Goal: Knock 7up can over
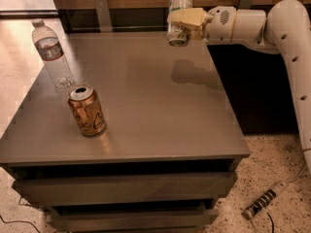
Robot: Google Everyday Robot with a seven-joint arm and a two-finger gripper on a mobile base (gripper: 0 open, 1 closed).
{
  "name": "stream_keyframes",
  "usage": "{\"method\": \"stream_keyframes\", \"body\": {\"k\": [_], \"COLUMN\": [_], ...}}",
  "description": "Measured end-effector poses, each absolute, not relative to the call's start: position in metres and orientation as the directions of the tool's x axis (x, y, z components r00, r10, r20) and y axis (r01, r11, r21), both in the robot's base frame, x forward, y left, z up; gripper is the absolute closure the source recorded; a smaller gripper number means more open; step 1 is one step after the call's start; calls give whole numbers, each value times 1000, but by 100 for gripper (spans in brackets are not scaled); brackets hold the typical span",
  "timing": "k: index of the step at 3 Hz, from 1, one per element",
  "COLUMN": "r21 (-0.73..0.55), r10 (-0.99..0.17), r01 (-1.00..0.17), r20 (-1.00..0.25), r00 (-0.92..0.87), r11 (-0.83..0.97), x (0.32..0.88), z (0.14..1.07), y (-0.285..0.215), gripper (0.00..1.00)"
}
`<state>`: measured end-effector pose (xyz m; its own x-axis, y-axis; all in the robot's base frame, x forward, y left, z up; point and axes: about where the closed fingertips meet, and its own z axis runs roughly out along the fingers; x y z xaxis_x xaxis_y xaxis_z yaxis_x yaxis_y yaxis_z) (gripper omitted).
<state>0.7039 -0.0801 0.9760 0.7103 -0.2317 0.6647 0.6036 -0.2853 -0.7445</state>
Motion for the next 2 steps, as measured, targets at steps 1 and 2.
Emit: {"method": "stream_keyframes", "body": {"k": [1, 2], "r21": [-702, -703], "r10": [-226, -225], "r01": [646, 646], "r20": [710, 709], "r00": [667, 668], "r11": [-300, -299], "x": [697, 697], "z": [965, 965], "y": [-79, -79], "gripper": [100, 100]}}
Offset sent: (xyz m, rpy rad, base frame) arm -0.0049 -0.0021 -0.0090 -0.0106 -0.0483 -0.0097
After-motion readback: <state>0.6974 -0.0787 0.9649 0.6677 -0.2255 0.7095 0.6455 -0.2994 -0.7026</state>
